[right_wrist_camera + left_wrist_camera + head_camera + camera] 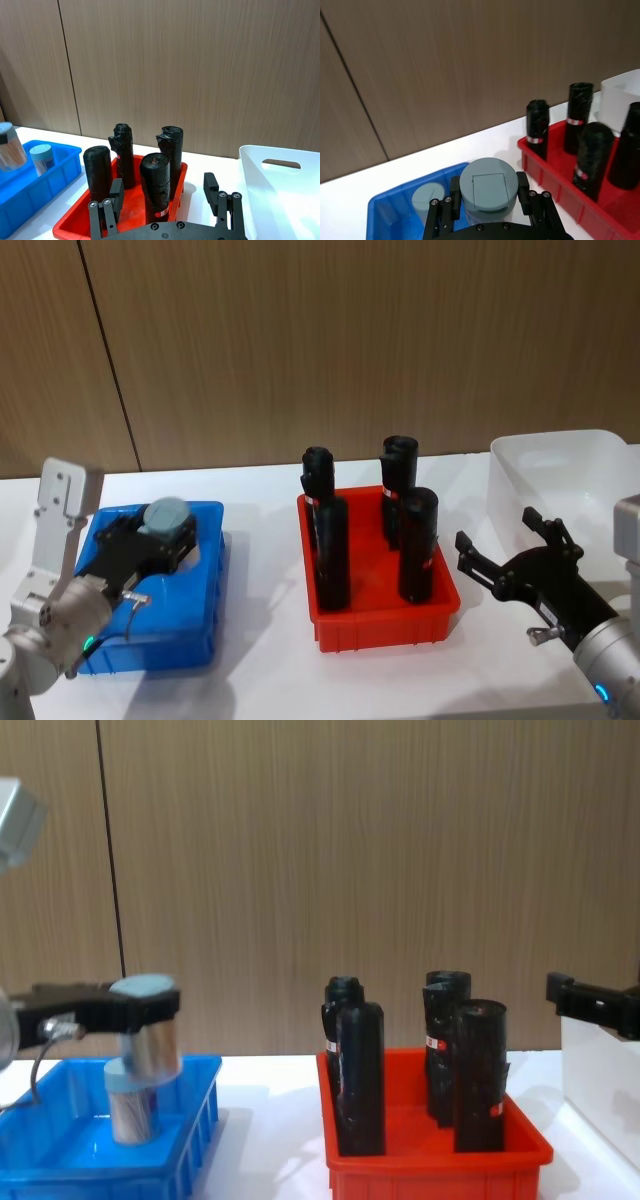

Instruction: Pick the cotton swabs from the blue box and place them into the white box.

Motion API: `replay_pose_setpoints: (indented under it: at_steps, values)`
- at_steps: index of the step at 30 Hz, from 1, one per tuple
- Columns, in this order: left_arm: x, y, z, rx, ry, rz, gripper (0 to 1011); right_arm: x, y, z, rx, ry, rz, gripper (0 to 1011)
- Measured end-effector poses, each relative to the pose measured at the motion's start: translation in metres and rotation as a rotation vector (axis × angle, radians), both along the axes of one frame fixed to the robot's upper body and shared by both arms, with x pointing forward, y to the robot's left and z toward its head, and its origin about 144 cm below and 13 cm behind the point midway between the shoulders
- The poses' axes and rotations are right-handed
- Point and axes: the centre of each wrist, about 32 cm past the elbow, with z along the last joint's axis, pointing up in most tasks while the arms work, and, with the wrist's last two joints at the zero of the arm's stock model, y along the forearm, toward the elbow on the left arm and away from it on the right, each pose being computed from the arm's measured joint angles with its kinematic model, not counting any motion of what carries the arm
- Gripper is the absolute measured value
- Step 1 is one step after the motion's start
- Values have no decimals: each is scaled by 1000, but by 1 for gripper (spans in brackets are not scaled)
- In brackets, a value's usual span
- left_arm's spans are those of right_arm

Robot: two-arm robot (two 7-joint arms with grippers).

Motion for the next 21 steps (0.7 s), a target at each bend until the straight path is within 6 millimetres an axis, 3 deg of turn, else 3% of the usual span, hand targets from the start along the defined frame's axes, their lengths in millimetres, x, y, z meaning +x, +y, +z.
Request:
replay_pose_setpoints:
  at_steps: [9, 21]
  values:
    - [-2, -13, 37, 22, -44, -124, 665, 0, 0, 0, 0, 0, 0, 1002]
    - [6, -34, 67, -6, -59, -288, 665, 0, 0, 0, 0, 0, 0, 1002]
